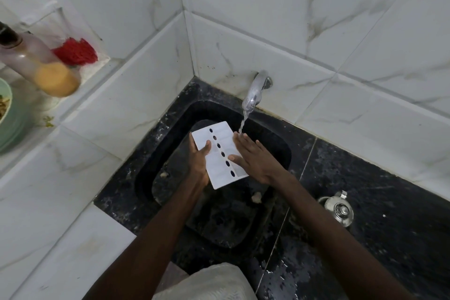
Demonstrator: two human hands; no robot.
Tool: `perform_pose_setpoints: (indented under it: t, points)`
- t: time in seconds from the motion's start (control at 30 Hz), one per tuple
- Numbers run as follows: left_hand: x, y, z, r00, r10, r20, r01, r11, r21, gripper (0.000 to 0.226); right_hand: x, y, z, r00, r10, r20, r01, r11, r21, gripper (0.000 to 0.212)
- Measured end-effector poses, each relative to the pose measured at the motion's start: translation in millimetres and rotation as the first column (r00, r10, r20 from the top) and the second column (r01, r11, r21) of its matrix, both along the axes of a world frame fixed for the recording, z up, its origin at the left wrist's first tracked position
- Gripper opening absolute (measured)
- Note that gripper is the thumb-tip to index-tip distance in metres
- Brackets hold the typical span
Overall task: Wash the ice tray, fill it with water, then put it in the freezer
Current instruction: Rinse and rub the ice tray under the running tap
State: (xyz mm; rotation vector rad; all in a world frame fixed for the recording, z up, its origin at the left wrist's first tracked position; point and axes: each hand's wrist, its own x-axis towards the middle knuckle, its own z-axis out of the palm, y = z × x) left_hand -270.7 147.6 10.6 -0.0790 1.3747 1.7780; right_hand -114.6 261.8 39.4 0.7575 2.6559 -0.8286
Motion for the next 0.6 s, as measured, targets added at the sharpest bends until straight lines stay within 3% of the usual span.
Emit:
perform_pose_setpoints:
  t: [0.1,0.23,0.43,0.6]
  points:
    - [4.8,-2.2,-2.8,0.998,-0.024,0.05,0.026,0.999,-0.036,0.065,-2.2,2.1,1.4,1.0,-0.012,0.014,0.013,1.0,-0.012,0.08]
    - [17.8,3.0,-5.1,0.981,-0.174,0.081,0.173,0.985,0.021,0.069,-18.5,20.0,4.5,0.997,-0.078,0.009,0.078,0.997,0.0,0.081]
    - [3.6,4.6,3.2,0.991,-0.133,0.029,0.132,0.991,0.036,0.066,-17.2,8.7,2.5,0.999,-0.042,-0.014,0.042,0.998,0.039,0.08]
    - [6.9,3.1,4.4,0.982,-0.19,0.019,0.189,0.981,0.046,0.058,-24.0,13.6,2.6,0.997,-0.076,-0.005,0.077,0.994,0.08,0.08]
